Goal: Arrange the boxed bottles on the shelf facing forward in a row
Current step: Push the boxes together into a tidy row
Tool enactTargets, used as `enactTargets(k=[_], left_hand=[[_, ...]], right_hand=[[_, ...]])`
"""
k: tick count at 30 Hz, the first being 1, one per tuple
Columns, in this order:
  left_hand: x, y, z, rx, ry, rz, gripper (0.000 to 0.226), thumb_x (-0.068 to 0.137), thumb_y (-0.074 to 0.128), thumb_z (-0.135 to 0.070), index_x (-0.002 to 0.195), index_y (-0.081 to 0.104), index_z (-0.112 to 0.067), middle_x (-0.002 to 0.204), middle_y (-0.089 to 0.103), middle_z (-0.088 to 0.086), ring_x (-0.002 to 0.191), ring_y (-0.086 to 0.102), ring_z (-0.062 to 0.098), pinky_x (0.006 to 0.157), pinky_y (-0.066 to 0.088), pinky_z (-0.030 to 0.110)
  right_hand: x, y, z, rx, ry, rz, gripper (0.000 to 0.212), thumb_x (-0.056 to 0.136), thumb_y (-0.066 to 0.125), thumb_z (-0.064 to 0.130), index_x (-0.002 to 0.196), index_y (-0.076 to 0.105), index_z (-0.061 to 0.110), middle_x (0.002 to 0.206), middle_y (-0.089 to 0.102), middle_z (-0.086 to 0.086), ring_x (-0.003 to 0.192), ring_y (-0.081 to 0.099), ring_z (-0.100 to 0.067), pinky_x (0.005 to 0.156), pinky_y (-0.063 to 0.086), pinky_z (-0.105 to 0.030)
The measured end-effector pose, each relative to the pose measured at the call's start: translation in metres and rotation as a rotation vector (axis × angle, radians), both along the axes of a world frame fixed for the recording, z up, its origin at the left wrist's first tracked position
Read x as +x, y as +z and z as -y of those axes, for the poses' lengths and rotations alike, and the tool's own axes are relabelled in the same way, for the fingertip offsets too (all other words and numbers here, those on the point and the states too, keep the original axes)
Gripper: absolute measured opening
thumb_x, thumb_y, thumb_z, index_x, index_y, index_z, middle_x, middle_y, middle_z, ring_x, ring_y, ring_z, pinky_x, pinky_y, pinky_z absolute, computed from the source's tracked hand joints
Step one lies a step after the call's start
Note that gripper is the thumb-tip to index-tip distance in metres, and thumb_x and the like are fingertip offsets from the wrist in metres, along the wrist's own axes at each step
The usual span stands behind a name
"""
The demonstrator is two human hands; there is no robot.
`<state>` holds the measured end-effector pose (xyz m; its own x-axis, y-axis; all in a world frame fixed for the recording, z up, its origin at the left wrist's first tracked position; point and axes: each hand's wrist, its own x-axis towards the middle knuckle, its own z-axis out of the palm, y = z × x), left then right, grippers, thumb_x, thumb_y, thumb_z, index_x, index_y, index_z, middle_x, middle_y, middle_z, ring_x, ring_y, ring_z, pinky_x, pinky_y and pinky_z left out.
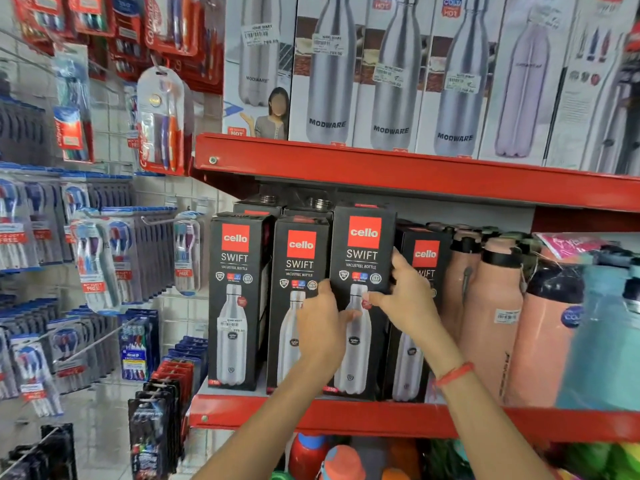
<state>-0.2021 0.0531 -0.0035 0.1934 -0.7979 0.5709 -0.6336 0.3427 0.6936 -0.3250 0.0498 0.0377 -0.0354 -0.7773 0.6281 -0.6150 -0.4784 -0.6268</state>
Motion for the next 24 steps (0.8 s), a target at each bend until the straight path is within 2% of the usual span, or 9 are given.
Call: enactTargets(k=[2,4,9,13,18,20,22,24], left_hand=[[-0.006,-0.005,0.01,0.027,0.025,0.016,0.049,0.085,0.07,-0.02,0.125,0.046,-0.006,0.097,0.07,0.018,0.087,0.065,0.034,0.073,0.05,0.04],[-0.011,-0.011,0.017,0.041,0.03,0.031,0.048,0.086,0.068,-0.017,0.126,0.046,-0.003,0.1,0.07,0.02,0.093,0.065,0.037,0.079,0.052,0.044],[-0.017,-0.024,0.027,0.097,0.085,0.1,0.046,0.092,0.062,-0.017,0.129,0.041,0.0,0.105,0.07,0.019,0.097,0.066,0.034,0.075,0.049,0.039],[-0.018,-0.027,0.032,0.108,0.114,0.161,0.045,0.094,0.058,-0.013,0.132,0.039,-0.001,0.107,0.069,0.017,0.099,0.066,0.032,0.074,0.048,0.036],[-0.008,-0.023,0.03,0.051,0.17,0.305,0.048,0.093,0.046,0.005,0.14,0.036,-0.002,0.105,0.07,0.016,0.097,0.067,0.03,0.071,0.045,0.031],[0.0,-0.019,0.023,0.013,0.116,0.284,0.043,0.093,0.05,0.0,0.135,0.044,-0.004,0.106,0.071,0.016,0.098,0.067,0.03,0.074,0.047,0.032],[0.013,-0.018,0.014,-0.033,0.0,0.189,0.039,0.092,0.057,-0.006,0.131,0.051,-0.005,0.111,0.072,0.017,0.103,0.067,0.03,0.083,0.052,0.034],[0.03,-0.02,0.005,-0.061,-0.107,0.076,0.036,0.09,0.064,-0.014,0.125,0.059,-0.009,0.112,0.073,0.009,0.1,0.07,0.022,0.089,0.054,0.031]], right_hand=[[0.004,-0.009,0.009,-0.015,-0.07,-0.019,0.087,0.07,0.072,-0.001,0.143,0.031,0.025,0.105,0.072,-0.001,0.097,0.067,-0.02,0.082,0.049,-0.026],[0.007,-0.017,0.016,-0.003,-0.14,-0.038,0.085,0.074,0.069,-0.001,0.145,0.026,0.021,0.107,0.07,-0.004,0.099,0.064,-0.022,0.075,0.042,-0.021],[0.011,-0.032,0.025,-0.026,-0.232,-0.077,0.083,0.077,0.067,-0.001,0.145,0.024,0.017,0.11,0.069,-0.009,0.103,0.061,-0.031,0.086,0.05,-0.037],[0.011,-0.036,0.026,-0.053,-0.312,-0.117,0.081,0.076,0.069,0.002,0.145,0.028,0.014,0.101,0.071,-0.012,0.095,0.064,-0.031,0.08,0.052,-0.036],[0.014,-0.035,0.016,-0.098,-0.442,-0.225,0.072,0.078,0.073,0.016,0.14,0.037,0.009,0.094,0.071,-0.014,0.088,0.066,-0.031,0.068,0.049,-0.034],[0.018,-0.037,0.012,-0.099,-0.492,-0.255,0.069,0.079,0.073,0.016,0.139,0.039,0.006,0.093,0.071,-0.015,0.084,0.067,-0.031,0.065,0.048,-0.034],[0.021,-0.042,0.011,-0.145,-0.612,-0.37,0.064,0.073,0.078,0.013,0.131,0.051,0.004,0.093,0.073,-0.013,0.069,0.069,-0.027,0.054,0.051,-0.032],[0.025,-0.049,0.009,-0.343,-0.694,-0.415,0.048,0.069,0.08,0.012,0.114,0.065,0.004,0.1,0.074,-0.013,0.061,0.07,-0.027,0.047,0.053,-0.03]])
